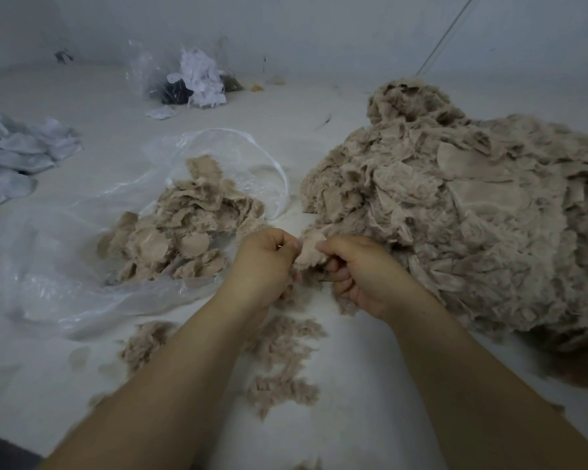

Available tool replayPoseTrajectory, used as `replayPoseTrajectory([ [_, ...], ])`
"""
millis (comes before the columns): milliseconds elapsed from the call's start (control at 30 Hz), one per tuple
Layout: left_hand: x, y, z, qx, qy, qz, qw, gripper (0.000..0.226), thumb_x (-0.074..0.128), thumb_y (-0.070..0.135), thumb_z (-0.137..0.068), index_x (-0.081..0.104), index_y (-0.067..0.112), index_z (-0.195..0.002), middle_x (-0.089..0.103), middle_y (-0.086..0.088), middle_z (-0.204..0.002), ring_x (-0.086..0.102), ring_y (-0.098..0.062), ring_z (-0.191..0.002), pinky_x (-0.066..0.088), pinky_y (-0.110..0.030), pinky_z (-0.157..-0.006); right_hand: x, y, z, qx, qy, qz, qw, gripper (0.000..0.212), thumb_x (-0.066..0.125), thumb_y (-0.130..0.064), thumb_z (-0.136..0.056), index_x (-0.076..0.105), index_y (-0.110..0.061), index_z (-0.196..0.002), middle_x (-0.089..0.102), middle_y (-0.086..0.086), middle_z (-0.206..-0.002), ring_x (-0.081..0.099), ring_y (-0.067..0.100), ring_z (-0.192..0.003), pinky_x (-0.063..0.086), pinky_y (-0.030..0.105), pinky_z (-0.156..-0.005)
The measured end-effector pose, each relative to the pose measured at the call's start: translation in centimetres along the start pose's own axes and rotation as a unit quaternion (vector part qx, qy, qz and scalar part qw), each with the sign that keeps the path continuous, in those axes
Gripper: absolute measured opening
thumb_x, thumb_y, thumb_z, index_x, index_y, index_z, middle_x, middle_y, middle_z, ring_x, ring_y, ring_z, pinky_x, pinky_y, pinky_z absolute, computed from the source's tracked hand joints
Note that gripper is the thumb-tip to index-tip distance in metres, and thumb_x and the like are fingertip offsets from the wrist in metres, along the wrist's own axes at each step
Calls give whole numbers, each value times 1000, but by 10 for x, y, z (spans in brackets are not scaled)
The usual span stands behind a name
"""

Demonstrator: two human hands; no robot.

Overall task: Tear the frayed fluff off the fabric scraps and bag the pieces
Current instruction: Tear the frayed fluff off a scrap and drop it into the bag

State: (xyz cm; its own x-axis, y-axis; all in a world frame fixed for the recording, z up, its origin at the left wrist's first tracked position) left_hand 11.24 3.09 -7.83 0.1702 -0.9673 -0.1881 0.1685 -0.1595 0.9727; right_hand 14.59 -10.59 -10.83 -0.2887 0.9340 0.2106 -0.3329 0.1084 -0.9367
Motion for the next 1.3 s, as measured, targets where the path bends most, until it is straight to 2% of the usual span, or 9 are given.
replayPoseTrajectory([
  [267, 4, -1, 5, 8, -43, 39, 998, 30, 61, 30, -97, 62, 7, -78, 55, -5, -46, 39, -14, -32, 27, -17, -34, -1, 1, 0, 6, 6, -11, 1000, 33, 61, -10, -88, 54, -19, -58, 37, -2, -52, 27, 6, -39, 21, 19, -37],
  [433, 4, -4, 7, -12, -119, 60, 991, 29, 71, 15, -88, 59, 6, -63, 56, -13, -49, 42, -17, -30, 29, -18, -33, -1, 1, 0, 13, 7, -46, 999, 29, 55, -7, -91, 50, -15, -63, 37, -2, -50, 26, 5, -37, 20, 18, -36],
  [567, 10, -9, 19, -70, -299, 15, 952, 19, 72, 13, -81, 63, -3, -74, 61, -18, -52, 51, -17, -30, 36, -17, -31, -3, -1, 0, 3, 23, -57, 998, 41, 53, -6, -89, 44, -19, -51, 35, -2, -49, 25, 5, -36, 16, 19, -38],
  [700, 13, -3, 46, -57, -482, -127, 865, 22, 74, 20, -86, 73, -1, -94, 74, -20, -86, 69, -22, -52, 50, -22, -40, -5, 1, -2, 2, 36, -50, 998, 43, 55, -6, -88, 45, -20, -49, 34, 0, -51, 25, 5, -37, 17, 18, -37],
  [833, 3, 7, 19, -43, -263, -144, 953, 56, 75, 57, -74, 68, 2, -73, 71, -19, -71, 63, -26, -45, 41, -22, -36, -2, 0, -1, -16, 10, -21, 1000, 30, 60, -11, -82, 50, -18, -54, 36, -2, -49, 26, 6, -37, 19, 18, -36],
  [900, 2, 6, 12, -43, -175, -90, 980, 51, 74, 52, -76, 62, 3, -68, 66, -17, -61, 54, -23, -36, 33, -20, -33, 0, -2, 1, -26, -13, 8, 1000, 15, 62, -15, -80, 55, -12, -67, 37, -1, -52, 28, 6, -40, 22, 19, -36],
  [1000, 9, 4, 12, -27, -178, -64, 982, 29, 72, 19, -89, 62, 4, -65, 63, -14, -55, 50, -18, -33, 32, -19, -32, -2, 0, -1, -17, -1, 7, 1000, 27, 58, -9, -87, 50, -14, -61, 34, 1, -52, 25, 7, -40, 21, 19, -36],
  [1100, 10, -1, 19, -52, -265, -121, 955, 23, 70, 5, -87, 64, 5, -65, 62, -14, -55, 51, -17, -34, 36, -19, -34, -4, 1, -3, -13, 18, -12, 1000, 41, 54, -5, -87, 44, -19, -50, 32, 1, -49, 26, 7, -38, 18, 19, -36],
  [1300, -1, 10, 5, -29, -136, -75, 987, 44, 77, 47, -74, 60, 7, -81, 57, -6, -54, 41, -18, -36, 26, -18, -37, 1, 0, -1, -27, -19, 62, 998, 28, 69, -26, -76, 50, -19, -57, 32, -1, -52, 22, 10, -45, 17, 23, -39],
])
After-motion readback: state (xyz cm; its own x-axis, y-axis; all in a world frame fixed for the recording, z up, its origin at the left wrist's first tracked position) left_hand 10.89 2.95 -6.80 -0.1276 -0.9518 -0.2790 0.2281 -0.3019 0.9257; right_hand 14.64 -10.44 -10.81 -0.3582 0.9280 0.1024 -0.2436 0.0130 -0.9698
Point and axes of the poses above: each hand's wrist, its own z-axis away from the middle knuckle, its own x-axis out of the palm, y = z × x, the point moved 7 cm from there along -z, towards the middle knuckle
